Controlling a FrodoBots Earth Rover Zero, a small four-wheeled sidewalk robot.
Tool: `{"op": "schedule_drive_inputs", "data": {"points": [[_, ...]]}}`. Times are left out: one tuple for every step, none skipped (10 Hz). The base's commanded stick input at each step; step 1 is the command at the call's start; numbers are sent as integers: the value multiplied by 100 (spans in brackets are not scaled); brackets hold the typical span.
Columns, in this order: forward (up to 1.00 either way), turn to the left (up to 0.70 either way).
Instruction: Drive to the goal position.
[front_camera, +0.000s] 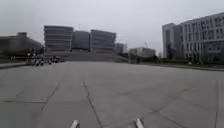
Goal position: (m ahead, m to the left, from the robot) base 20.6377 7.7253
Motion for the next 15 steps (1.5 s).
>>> {"op": "schedule_drive_inputs", "data": {"points": [[100, 2], [100, 2], [100, 2], [100, 2], [100, 2], [100, 2], [100, 2], [100, 2], [100, 2], [100, 2], [100, 2], [100, 2], [100, 2], [100, 2], [100, 2]]}}
